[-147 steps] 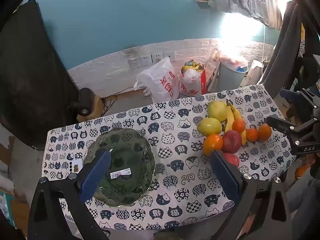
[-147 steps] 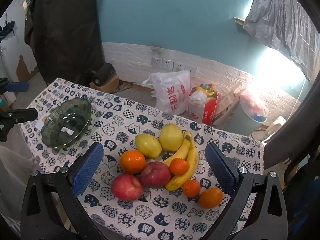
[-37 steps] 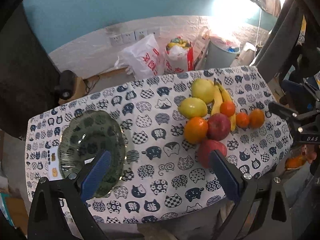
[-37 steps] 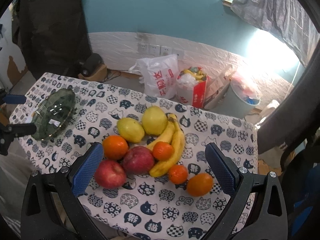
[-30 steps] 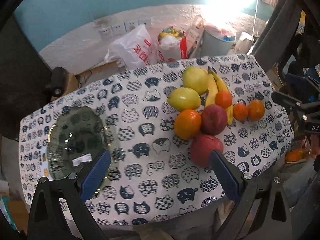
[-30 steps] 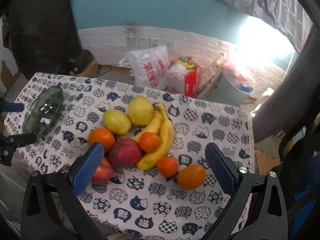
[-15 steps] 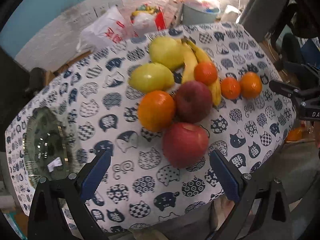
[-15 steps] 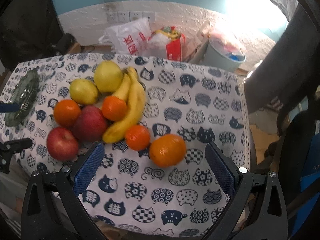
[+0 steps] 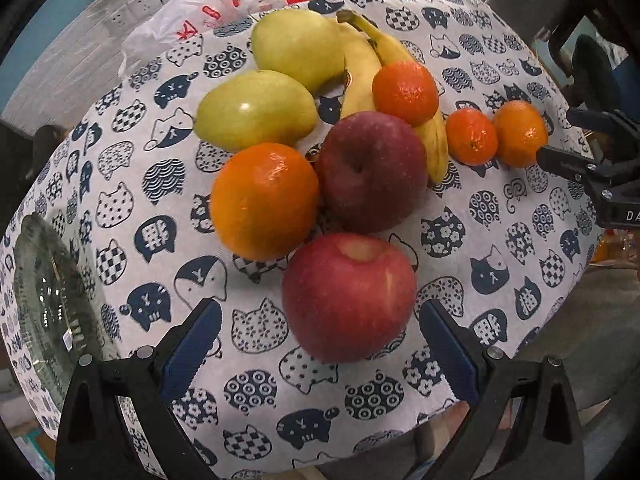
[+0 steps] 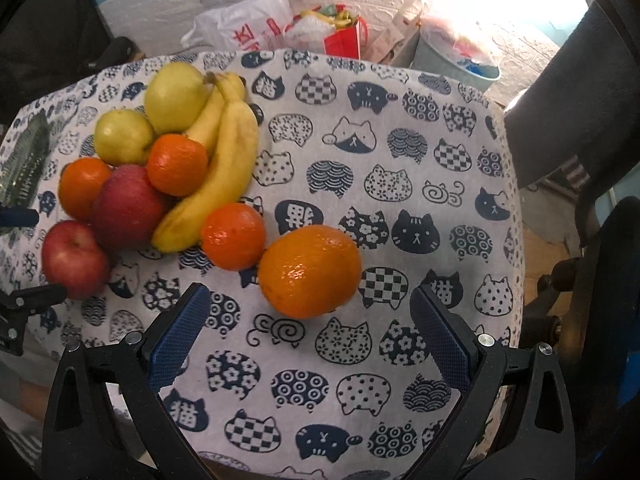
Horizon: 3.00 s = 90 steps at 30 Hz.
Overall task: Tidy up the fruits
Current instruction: 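Reach the left gripper to the red apple while the right gripper reaches the large orange, then grasp the red apple with the left gripper while the right gripper grasps the large orange, then carry the red apple and large orange with both grippers over the green glass plate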
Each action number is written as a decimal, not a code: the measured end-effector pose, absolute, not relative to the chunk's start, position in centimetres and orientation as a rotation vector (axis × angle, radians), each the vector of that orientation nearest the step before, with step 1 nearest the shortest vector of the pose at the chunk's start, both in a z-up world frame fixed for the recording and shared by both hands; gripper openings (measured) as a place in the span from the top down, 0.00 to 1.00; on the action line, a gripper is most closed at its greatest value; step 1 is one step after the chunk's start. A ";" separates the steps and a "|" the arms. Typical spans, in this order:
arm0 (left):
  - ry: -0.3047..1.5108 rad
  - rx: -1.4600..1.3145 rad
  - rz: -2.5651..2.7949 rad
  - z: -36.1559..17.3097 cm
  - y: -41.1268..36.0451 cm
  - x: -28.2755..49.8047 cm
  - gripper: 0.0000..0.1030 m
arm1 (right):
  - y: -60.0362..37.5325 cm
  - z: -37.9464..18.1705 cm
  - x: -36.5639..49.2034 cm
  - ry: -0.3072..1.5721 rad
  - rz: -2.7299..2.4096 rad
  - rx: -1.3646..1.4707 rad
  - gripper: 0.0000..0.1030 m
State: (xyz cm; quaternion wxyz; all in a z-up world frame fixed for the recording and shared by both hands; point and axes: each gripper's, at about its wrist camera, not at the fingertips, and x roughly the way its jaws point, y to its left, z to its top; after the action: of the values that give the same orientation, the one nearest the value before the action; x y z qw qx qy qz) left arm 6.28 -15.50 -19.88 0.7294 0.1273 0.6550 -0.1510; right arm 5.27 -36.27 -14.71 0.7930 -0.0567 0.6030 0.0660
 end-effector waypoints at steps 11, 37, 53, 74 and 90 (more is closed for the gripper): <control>1.496 0.269 -0.386 -23.1 -17.8 8.1 0.19 | -37.0 -17.3 6.7 1.342 0.152 -0.134 0.08; 1.410 0.260 -0.419 -20.1 -16.1 5.4 0.26 | -36.4 -16.9 5.8 1.304 0.175 -0.120 0.36; 1.247 0.225 -0.368 -13.4 -12.4 3.7 0.26 | -32.3 -8.8 4.1 1.107 0.239 -0.089 0.36; 1.148 0.165 -0.257 -9.8 -5.3 2.4 0.26 | -24.1 -4.5 4.5 1.021 0.386 -0.101 0.36; 1.145 0.063 -0.156 -10.0 1.8 2.4 0.26 | -14.3 -4.3 6.3 1.036 0.525 -0.147 0.36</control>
State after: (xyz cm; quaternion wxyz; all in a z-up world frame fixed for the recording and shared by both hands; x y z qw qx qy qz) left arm 2.39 1.75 -9.99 0.8372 0.0297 0.5410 -0.0738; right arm 6.30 -14.30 -4.27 0.8336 -0.0694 0.4889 0.2477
